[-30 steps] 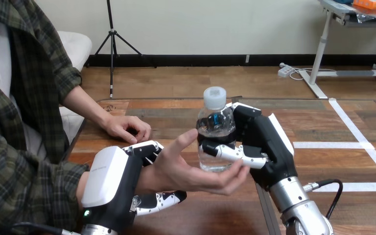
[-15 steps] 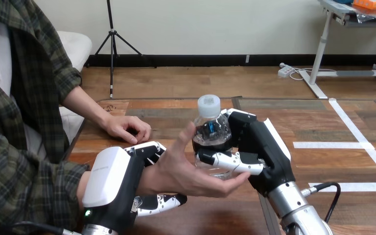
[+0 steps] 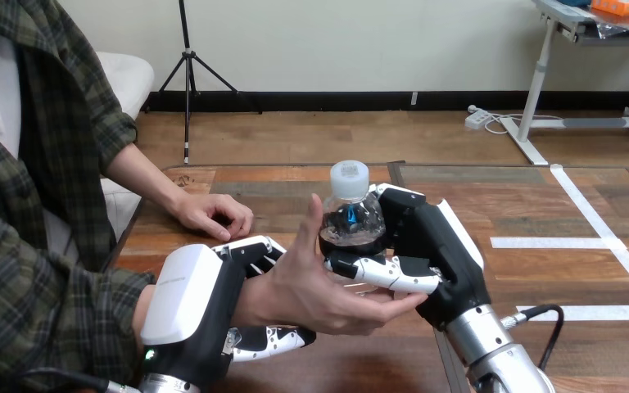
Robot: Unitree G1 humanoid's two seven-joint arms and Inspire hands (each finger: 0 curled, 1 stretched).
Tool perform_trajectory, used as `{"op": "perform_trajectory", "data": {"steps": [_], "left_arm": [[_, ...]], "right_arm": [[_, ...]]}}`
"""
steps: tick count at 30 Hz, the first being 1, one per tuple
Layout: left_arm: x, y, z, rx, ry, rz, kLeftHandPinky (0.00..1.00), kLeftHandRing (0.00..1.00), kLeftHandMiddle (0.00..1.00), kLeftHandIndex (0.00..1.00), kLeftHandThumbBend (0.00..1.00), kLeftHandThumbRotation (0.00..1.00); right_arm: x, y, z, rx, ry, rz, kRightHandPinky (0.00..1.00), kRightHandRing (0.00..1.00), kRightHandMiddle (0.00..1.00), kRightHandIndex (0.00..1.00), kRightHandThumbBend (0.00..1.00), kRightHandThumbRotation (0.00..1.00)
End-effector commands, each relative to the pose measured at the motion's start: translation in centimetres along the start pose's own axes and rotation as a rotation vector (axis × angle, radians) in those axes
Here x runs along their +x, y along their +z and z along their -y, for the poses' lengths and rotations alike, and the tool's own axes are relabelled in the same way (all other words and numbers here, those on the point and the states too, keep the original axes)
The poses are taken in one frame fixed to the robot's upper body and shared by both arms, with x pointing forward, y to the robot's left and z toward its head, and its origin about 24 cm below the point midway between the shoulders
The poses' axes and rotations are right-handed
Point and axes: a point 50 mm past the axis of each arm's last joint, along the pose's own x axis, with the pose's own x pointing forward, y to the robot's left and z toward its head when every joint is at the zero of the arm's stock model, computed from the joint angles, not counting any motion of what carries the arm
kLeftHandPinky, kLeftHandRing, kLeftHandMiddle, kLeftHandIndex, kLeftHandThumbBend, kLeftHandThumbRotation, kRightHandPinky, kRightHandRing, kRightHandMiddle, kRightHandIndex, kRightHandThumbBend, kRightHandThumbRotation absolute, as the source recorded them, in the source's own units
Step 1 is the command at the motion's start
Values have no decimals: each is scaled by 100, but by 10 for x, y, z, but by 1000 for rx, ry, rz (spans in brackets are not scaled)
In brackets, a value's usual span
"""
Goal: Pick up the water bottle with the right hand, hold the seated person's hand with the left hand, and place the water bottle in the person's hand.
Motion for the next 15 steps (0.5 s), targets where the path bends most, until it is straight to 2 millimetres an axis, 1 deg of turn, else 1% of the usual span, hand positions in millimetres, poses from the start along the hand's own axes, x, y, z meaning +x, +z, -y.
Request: {"op": "perform_trajectory", "data": {"steps": [1, 15], "left_arm": [[16, 16, -3, -25, 29, 78, 34, 43, 49, 50, 83, 0], [16, 17, -3, -20, 25, 75, 34, 43, 49, 51, 83, 0]], "right_arm": [[19, 25, -10, -15, 65, 133, 36, 40, 44, 46, 67, 0], [20, 27, -13, -25, 84, 134, 36, 40, 44, 46, 67, 0]]}}
